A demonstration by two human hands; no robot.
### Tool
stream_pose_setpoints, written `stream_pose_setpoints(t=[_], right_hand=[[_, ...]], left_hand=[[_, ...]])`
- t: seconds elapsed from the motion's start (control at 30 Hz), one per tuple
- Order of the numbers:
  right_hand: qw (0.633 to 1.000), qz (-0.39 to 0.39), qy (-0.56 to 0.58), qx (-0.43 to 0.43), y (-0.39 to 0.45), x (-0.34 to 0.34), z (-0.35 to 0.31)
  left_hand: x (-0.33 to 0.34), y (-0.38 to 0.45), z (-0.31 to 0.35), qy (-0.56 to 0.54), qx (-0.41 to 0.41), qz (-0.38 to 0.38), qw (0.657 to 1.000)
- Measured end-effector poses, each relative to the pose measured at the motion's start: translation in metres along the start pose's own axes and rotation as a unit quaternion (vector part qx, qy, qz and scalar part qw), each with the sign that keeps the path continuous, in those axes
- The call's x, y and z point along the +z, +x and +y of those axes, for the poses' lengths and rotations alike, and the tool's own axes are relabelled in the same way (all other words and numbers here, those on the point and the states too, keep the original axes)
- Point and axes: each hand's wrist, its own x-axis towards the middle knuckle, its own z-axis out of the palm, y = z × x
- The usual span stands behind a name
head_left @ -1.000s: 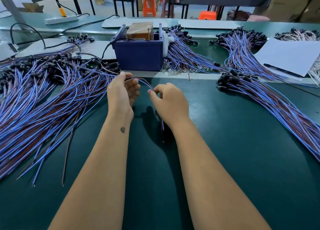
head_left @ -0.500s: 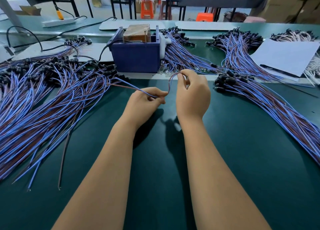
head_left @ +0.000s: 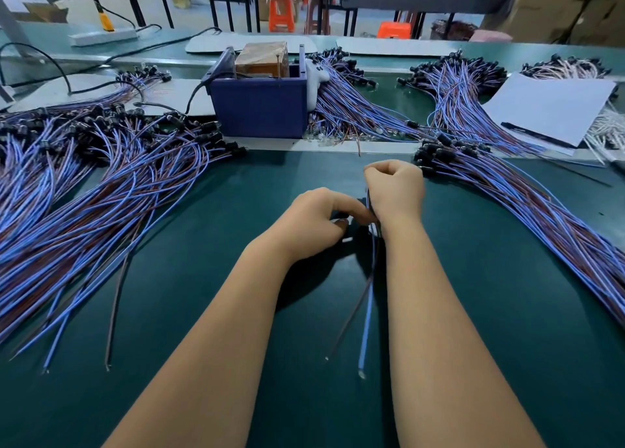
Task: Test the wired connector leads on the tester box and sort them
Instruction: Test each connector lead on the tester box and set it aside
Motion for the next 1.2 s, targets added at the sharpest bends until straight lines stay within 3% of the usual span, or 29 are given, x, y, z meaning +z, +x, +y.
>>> stream_pose_setpoints(t=[0.1,0.2,0.33,0.47,0.6,0.7,0.77,0.83,0.97,1.07,1.2], right_hand=[[0.989,-0.092,-0.11,-0.037,0.01,-0.019,-0.001],[0.945,-0.133,-0.292,-0.055,0.024,-0.047,-0.001],[0.908,-0.038,-0.417,-0.011,0.036,-0.076,0.001],[0.883,0.04,-0.465,0.038,0.036,-0.074,0.004],[0.917,0.08,-0.388,-0.042,0.02,-0.037,-0.009],[0.959,-0.002,-0.259,-0.117,-0.001,0.01,-0.024],[0.984,-0.089,-0.113,-0.108,-0.017,0.035,-0.03],[0.986,-0.142,-0.022,-0.08,-0.028,0.05,-0.029],[0.978,-0.167,-0.058,-0.113,-0.034,0.052,-0.018],[0.976,-0.177,-0.042,-0.119,-0.034,0.048,-0.015],[0.97,-0.183,-0.065,-0.144,-0.035,0.049,-0.012]], left_hand=[[0.002,-0.001,0.0,-0.039,-0.013,0.012,0.999],[0.003,-0.001,0.0,-0.061,-0.039,0.023,0.997],[0.005,0.0,0.002,-0.061,-0.059,0.023,0.996],[0.006,0.001,0.002,-0.079,-0.075,0.026,0.994],[0.007,0.002,0.001,-0.092,-0.079,0.077,0.99],[0.0,0.004,-0.005,-0.052,-0.102,0.159,0.981],[-0.012,0.001,-0.011,-0.022,-0.13,0.218,0.967],[-0.025,-0.006,-0.022,0.011,-0.158,0.272,0.949],[-0.05,-0.016,-0.044,0.184,-0.291,0.304,0.888],[-0.056,-0.018,-0.046,0.19,-0.395,0.255,0.862],[-0.059,-0.02,-0.045,0.198,-0.414,0.256,0.851]])
